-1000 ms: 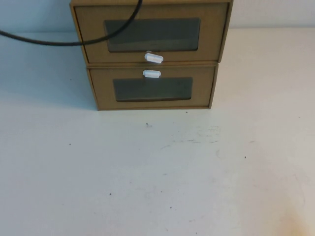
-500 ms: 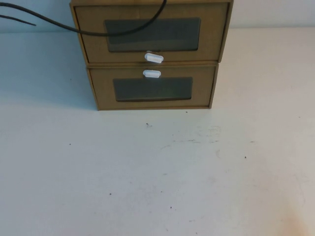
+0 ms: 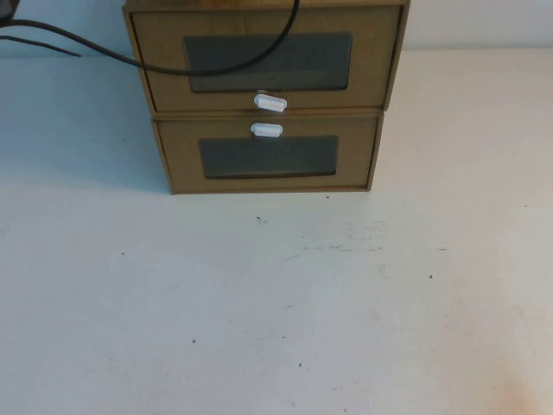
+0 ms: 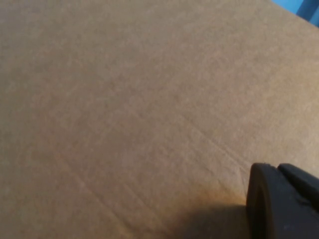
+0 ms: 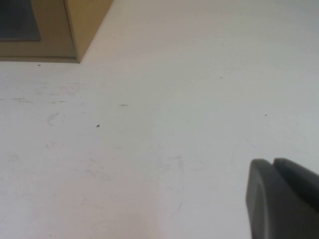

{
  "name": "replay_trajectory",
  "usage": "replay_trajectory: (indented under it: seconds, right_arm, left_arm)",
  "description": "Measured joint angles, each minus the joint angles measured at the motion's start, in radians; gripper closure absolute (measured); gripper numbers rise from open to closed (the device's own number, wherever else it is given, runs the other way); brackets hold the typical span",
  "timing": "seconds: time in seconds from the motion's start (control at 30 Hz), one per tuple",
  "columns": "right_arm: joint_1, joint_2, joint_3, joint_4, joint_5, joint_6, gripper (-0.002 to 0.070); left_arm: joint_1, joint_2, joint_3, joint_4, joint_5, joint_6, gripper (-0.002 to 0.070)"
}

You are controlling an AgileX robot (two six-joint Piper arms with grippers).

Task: Open the shoe box
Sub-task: 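Pull the top drawer of the cardboard box fully open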

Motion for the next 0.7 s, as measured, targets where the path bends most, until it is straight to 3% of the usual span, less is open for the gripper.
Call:
replay_trajectory:
  seconds: [0.53, 0.7]
  right_arm:
    - [0.000, 0.000, 0.000, 0.022, -0.012, 0.000, 0.0691]
    - [0.000, 0.000, 0.000, 0.314, -0.136, 0.000, 0.0691]
  left_arm:
    - [0.000, 0.000, 0.000, -0.007, 0.019, -0.010, 0.0679]
    - [0.000, 0.000, -0.002, -0.012, 0.039, -0.012, 0.0679]
